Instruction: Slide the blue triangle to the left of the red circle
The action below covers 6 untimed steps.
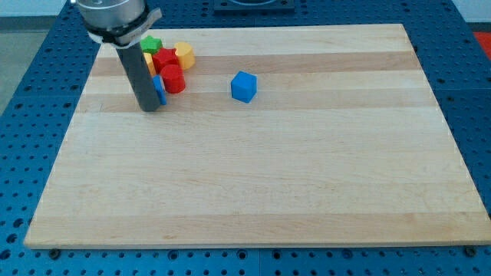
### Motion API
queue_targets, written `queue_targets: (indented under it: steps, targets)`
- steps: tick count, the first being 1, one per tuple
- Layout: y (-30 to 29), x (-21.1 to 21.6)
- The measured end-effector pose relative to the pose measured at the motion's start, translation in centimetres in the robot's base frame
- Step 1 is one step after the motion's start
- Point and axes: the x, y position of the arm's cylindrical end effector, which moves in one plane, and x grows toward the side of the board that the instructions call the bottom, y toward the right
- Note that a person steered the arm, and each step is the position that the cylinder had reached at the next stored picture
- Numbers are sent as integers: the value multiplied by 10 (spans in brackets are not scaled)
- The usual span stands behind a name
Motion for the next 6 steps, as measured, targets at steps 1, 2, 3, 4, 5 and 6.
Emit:
queue_targets:
  steps: [1, 2, 3, 4, 5, 6]
  targets:
    - [0, -7]
    - [0, -13]
    - [0, -13]
    - [3, 17]
    - [32, 75]
    - [100, 95]
